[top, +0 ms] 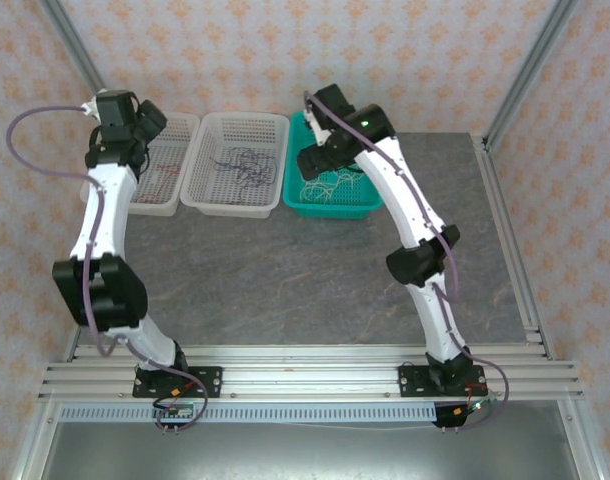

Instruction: Untangle the cables

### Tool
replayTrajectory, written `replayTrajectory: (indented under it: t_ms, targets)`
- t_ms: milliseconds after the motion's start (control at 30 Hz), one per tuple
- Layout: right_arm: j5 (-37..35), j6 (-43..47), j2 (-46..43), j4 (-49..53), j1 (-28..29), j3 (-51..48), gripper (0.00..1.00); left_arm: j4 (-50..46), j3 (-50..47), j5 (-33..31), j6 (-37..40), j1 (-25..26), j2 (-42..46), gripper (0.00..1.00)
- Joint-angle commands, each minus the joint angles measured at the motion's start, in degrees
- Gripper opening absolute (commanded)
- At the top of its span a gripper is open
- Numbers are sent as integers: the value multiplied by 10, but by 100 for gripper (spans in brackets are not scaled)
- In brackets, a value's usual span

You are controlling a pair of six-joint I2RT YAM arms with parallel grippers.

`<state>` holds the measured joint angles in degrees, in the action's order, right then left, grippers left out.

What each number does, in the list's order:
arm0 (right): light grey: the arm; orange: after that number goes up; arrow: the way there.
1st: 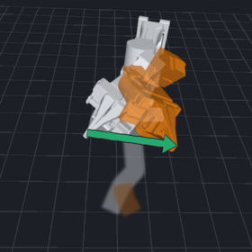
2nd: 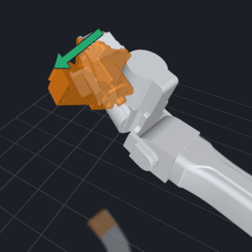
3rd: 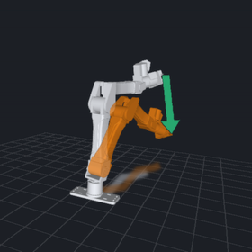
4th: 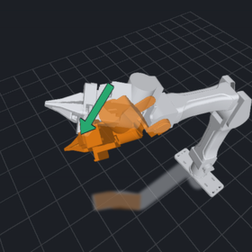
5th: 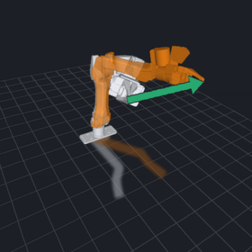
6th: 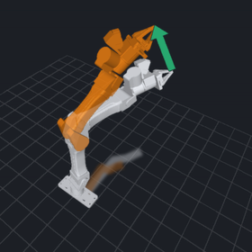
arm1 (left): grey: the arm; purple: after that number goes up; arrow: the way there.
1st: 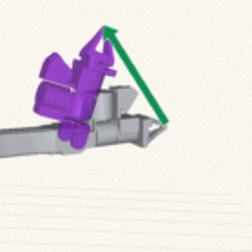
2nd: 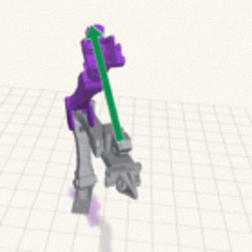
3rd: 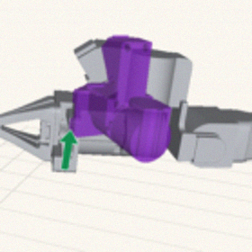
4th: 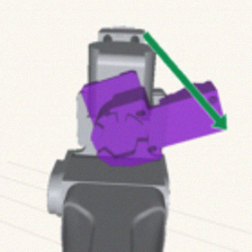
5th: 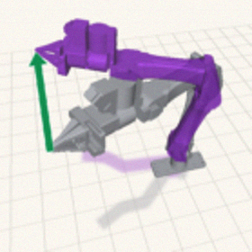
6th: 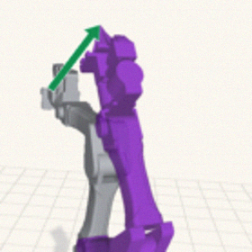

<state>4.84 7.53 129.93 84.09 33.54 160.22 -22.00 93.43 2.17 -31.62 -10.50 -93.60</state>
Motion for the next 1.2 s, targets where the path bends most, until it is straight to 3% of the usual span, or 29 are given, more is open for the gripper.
replayTrajectory:
  t_ms: [0, 67, 167, 267, 400, 533, 633, 733, 900, 1000, 1167]
  targets:
    - [-47, -12, -55, 56, -22, -28, 84, 64, -69, 108, -28, 54, 45, 87]
    - [-62, -20, -106, 8, -40, -122, 85, 80, -101, 147, -14, 94, 71, 86]
    - [-30, -48, -262, -158, -91, -401, 95, 91, -131, 200, 34, 165, 103, 86]
    - [-13, -91, -400, -262, -146, -594, 100, 59, -131, 207, 103, 252, 124, 86]
    - [-16, -165, -524, -346, -198, -773, 99, 53, -143, 220, 164, 356, 123, 86]
    - [-84, -268, -608, -386, -248, -923, 100, 65, -155, 229, 179, 446, 94, 86]
    - [-57, -308, -652, -422, -318, -1022, 100, 84, -171, 231, 178, 489, 79, 86]
    - [-10, -299, -661, -467, -372, -1087, 100, 98, -184, 237, 175, 509, 69, 86]
    - [67, -268, -565, -515, -384, -1111, 97, 86, -190, 237, 180, 513, 53, 86]
    - [74, -252, -493, -531, -383, -1092, 88, 83, -188, 237, 185, 514, 47, 86]
    - [-7, -214, -438, -540, -383, -1059, 63, 70, -187, 218, 192, 513, 42, 86]
